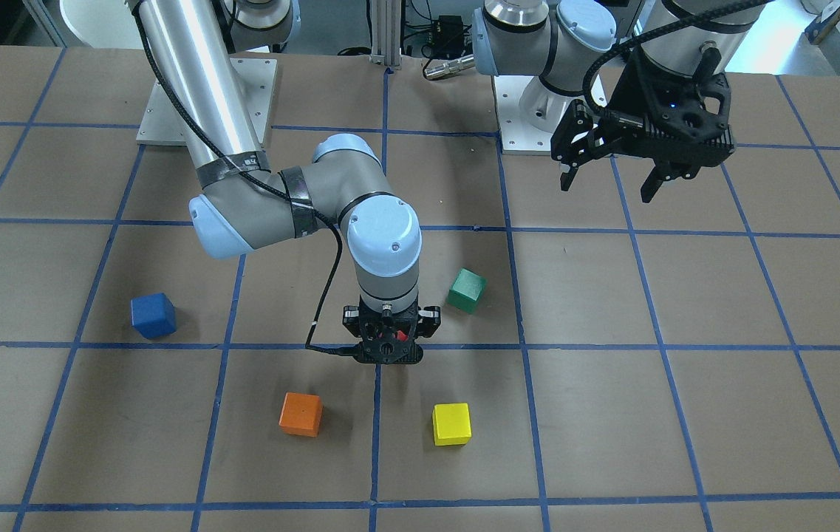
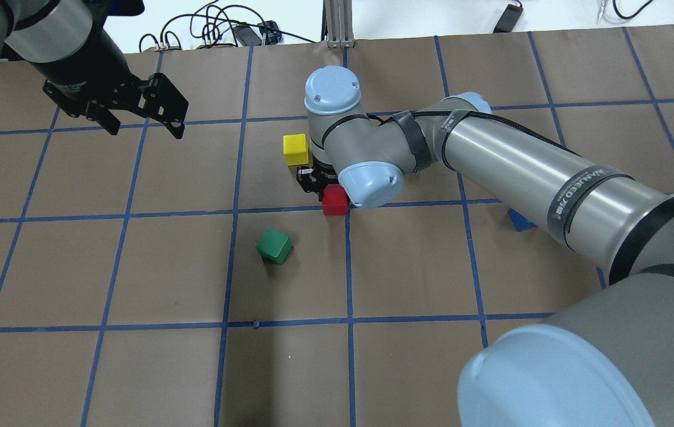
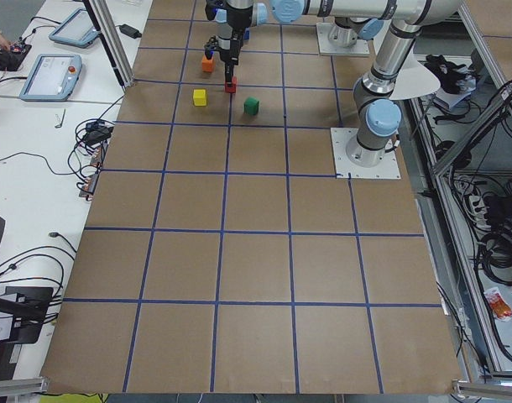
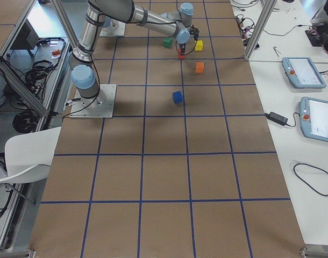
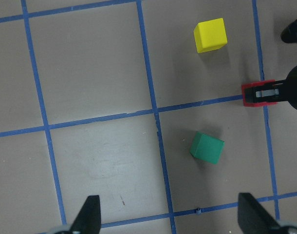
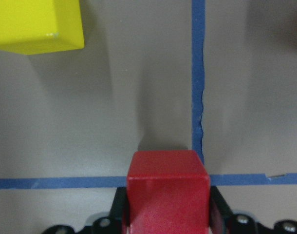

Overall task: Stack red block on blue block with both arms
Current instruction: 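Close the right gripper on the red cube and lift it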

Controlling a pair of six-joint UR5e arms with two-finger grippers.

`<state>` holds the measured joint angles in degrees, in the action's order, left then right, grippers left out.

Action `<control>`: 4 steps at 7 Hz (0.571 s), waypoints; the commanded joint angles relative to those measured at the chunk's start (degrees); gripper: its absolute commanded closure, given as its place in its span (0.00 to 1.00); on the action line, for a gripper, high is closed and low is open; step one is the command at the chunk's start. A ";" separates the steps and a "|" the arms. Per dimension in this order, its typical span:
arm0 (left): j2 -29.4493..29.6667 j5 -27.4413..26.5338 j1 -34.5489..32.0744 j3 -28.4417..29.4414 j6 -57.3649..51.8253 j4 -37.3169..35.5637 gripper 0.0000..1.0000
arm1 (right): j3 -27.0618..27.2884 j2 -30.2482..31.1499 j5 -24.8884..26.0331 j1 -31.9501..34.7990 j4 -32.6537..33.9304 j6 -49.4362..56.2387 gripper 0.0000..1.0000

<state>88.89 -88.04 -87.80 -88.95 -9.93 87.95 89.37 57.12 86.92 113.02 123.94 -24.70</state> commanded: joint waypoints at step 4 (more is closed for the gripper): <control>-0.13 1.12 0.00 0.01 -0.09 -0.23 0.00 | -10.25 7.99 -0.87 -8.04 -22.63 2.54 1.00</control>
<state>88.56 -86.95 -87.80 -89.04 -10.01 87.78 82.39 63.15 86.00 108.57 108.86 -23.40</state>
